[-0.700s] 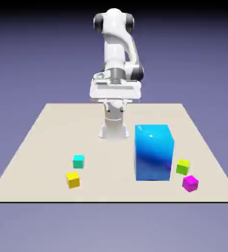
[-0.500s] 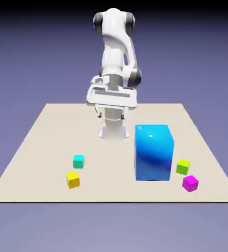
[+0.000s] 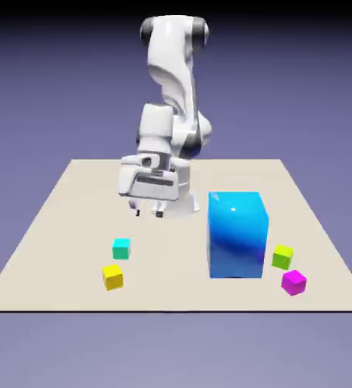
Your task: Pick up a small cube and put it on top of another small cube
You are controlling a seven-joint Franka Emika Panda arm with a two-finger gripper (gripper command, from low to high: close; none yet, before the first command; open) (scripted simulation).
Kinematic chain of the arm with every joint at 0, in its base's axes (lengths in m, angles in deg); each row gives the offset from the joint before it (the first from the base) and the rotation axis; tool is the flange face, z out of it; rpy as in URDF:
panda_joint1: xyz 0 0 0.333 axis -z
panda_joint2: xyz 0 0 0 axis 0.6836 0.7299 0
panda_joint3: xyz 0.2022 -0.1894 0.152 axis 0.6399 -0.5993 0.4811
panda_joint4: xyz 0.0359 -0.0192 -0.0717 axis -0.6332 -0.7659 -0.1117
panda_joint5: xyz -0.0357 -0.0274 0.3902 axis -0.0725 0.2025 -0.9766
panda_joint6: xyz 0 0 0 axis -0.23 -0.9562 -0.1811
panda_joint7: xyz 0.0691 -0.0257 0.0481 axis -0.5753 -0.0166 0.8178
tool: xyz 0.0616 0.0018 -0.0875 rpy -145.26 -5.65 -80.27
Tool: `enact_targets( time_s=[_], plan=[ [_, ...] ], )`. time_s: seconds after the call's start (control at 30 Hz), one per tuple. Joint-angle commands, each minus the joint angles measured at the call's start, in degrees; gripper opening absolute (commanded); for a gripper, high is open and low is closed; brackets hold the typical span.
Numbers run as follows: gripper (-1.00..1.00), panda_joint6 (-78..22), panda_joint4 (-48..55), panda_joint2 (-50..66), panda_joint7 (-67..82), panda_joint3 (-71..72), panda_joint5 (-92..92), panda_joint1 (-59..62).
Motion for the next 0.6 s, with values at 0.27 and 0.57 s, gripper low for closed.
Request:
enact_targets(
  time_s=[0.27, 0.57],
  plan=[
    [0.00, -1.60, 2.88, 9.12, 22.43, -1.33, 4.62, 3.56],
    [0.00, -3.20, 5.76, 18.24, 44.86, -2.66, 9.24, 7.12]
  ],
)
